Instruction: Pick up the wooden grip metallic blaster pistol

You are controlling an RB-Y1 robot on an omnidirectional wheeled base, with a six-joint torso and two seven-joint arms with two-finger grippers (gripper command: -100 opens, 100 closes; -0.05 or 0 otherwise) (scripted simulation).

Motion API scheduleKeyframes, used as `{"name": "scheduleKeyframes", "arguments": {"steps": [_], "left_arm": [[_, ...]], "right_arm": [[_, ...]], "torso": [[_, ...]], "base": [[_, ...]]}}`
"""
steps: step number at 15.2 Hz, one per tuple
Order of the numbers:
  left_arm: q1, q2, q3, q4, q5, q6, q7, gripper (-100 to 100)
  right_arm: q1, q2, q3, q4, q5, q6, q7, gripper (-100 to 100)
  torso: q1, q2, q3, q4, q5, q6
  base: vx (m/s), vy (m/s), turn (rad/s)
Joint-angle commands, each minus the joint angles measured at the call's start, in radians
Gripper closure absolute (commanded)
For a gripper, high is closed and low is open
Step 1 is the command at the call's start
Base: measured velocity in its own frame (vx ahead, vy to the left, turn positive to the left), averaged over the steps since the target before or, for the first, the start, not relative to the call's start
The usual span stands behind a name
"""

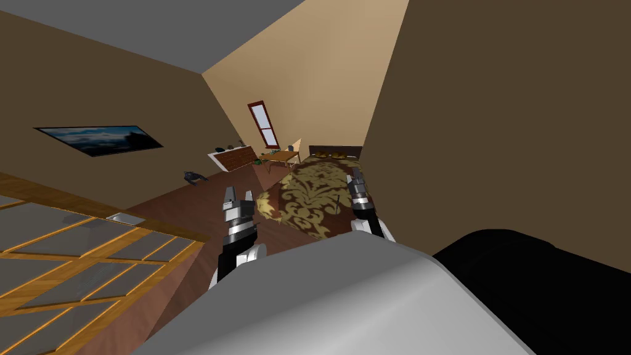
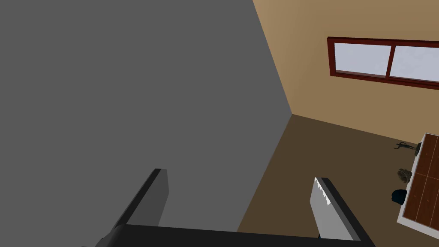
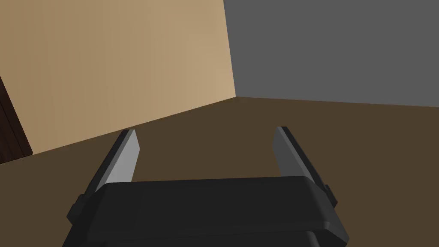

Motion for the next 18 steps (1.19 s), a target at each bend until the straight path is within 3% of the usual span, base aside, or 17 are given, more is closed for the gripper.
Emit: {"name": "scheduleKeyframes", "arguments": {"steps": [1,3,7,14,18], "left_arm": [[0.000,0.000,0.000,0.000,0.000,0.000,0.000,0],[0.000,0.000,0.000,0.000,0.000,0.000,0.000,0],[0.000,0.000,0.000,0.000,0.000,0.000,0.000,0],[0.000,0.000,0.000,0.000,0.000,0.000,0.000,0],[0.000,0.000,0.000,0.000,0.000,0.000,0.000,0]], "right_arm": [[-0.004,-0.036,-0.004,0.013,-0.008,0.005,-0.006,-100],[-0.009,-0.062,-0.009,0.026,-0.016,0.010,-0.012,-100],[-0.040,-0.154,-0.040,0.114,-0.072,0.046,-0.053,-100],[-0.075,-0.202,-0.076,0.224,-0.136,0.086,-0.100,-100],[-0.118,-0.235,-0.120,0.347,-0.214,0.136,-0.158,-100]], "torso": [[0.000,0.000,0.000,0.000,0.000,0.000],[0.000,-0.001,0.000,0.000,0.000,0.000],[0.001,-0.003,-0.002,-0.001,0.000,0.000],[0.002,-0.005,-0.003,-0.001,0.000,0.000],[0.003,-0.006,-0.004,-0.001,0.001,0.000]], "base": [[0.006,0.005,0.002],[0.020,0.013,0.003],[0.049,0.028,0.006],[0.055,0.029,0.004],[0.076,0.043,0.005]]}}
